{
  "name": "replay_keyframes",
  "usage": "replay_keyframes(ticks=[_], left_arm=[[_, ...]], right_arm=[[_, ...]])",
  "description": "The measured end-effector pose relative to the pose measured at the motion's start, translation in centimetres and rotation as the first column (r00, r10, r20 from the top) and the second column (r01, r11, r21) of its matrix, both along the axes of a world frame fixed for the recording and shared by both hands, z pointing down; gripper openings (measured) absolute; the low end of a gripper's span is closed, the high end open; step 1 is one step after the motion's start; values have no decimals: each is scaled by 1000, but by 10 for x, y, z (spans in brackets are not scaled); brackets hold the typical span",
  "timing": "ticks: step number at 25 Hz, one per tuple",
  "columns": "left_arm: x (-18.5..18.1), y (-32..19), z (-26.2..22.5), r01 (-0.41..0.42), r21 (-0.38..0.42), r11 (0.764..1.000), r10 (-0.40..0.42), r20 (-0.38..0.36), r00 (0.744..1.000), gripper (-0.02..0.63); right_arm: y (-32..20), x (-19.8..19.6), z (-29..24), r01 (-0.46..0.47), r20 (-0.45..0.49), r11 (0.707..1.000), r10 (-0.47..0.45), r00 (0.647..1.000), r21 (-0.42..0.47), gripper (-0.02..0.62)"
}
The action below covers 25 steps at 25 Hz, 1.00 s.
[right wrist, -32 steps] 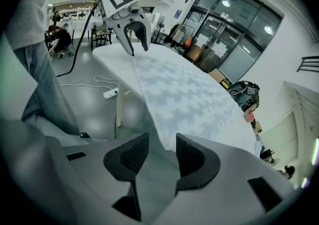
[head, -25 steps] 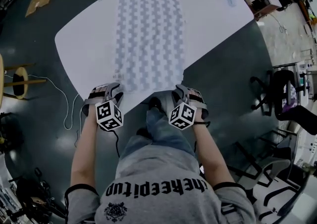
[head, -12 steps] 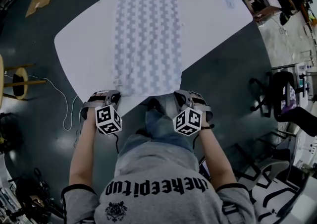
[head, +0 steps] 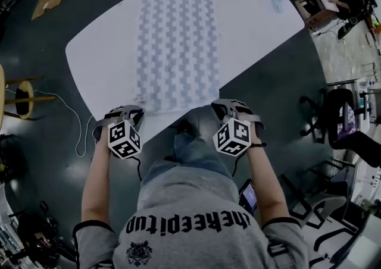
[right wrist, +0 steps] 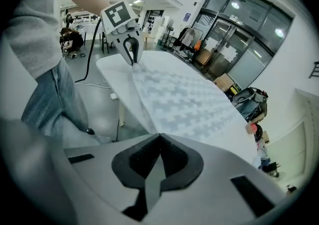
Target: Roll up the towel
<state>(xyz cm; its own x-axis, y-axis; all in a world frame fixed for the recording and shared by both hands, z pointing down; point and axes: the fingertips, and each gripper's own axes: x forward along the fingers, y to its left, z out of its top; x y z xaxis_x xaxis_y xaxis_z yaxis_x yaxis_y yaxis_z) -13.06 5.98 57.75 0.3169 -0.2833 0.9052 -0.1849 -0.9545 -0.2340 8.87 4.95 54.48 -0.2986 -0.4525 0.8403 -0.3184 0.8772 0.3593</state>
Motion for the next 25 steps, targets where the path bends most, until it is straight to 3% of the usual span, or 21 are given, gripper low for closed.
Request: replay_keyframes(ticks=[9,12,14,17,21,25], left_arm=[[-1,-49,1,79,65,995,-81,33,996,35],[-1,-62,4,93,67,993,-96,46,994,35],[-2,-66,6,100,65,993,-103,60,993,35],[-2,-73,8,106,66,992,-111,72,991,35],[-3,-78,11,112,67,991,-118,81,990,35],[-7,-83,12,129,64,990,-133,73,988,35]], right_arm=[[-59,4,7,33,-76,998,-28,997,62,2],[-80,9,11,6,-97,994,5,995,112,2],[-89,15,8,-37,-81,991,48,996,127,2],[-94,22,-9,-119,20,986,118,993,116,2],[-66,23,-28,-207,208,978,205,956,-13,3],[-12,21,-7,-209,239,953,260,936,-222,11]])
